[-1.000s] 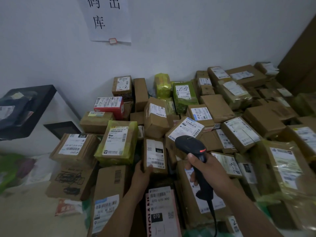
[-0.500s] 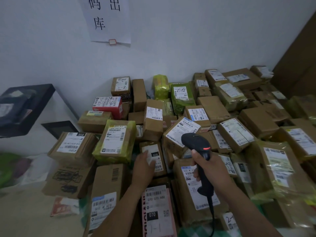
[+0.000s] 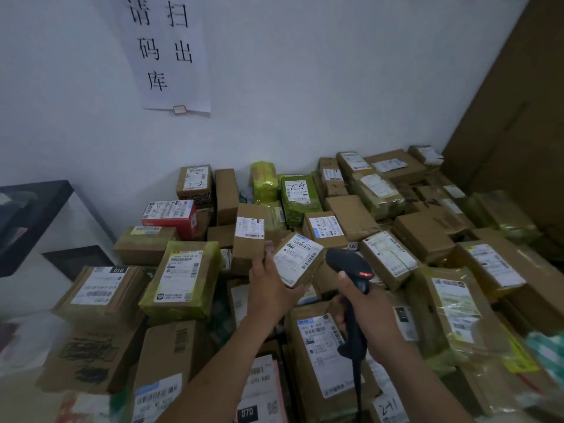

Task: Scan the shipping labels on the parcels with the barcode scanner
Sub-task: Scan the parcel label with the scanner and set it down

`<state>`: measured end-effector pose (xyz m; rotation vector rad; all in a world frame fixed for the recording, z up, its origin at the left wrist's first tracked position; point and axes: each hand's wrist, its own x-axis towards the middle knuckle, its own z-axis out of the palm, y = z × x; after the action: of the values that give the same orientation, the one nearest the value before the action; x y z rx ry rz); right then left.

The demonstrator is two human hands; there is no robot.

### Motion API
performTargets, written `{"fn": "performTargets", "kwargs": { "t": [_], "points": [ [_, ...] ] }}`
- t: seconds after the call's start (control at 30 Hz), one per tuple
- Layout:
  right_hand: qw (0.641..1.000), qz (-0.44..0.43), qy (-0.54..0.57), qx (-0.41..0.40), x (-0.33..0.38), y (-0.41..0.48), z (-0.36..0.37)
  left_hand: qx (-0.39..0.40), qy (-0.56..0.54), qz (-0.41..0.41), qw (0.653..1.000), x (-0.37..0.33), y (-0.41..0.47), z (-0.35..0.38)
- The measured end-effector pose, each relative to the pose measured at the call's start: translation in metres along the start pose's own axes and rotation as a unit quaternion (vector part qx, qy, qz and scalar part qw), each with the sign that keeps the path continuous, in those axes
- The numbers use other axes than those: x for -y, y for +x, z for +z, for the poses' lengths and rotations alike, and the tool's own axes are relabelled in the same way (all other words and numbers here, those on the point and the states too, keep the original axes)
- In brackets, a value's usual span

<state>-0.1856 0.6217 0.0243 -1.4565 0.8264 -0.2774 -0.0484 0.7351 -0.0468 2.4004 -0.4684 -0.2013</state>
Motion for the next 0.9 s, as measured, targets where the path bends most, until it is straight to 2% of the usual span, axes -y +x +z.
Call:
{"fn": "performTargets", "kwargs": {
  "t": [0.27,0.47,0.6,0.77,0.9],
  "points": [
    [0.999,0.009,0.025,0.046,0.002,-0.009,0.047,-0.062,-0.004,-0.078,0.995,0.048,-0.046,-0.041],
    [0.998,0.012,-0.022,0.06,-0.001,-0.026,0.082,-0.041,0.032,-0.144,0.988,0.082,-0.065,-0.048],
    [0.998,0.017,-0.035,0.04,-0.015,-0.031,0.092,0.025,0.09,-0.114,0.989,0.086,-0.061,-0.041],
    [0.999,0.024,-0.043,0.011,-0.026,-0.029,0.098,0.128,0.069,-0.066,0.987,0.107,-0.052,-0.031],
    [0.998,0.002,-0.056,0.02,-0.007,-0.019,0.101,0.157,0.064,-0.016,0.985,0.118,-0.043,-0.034]
  ]
}}
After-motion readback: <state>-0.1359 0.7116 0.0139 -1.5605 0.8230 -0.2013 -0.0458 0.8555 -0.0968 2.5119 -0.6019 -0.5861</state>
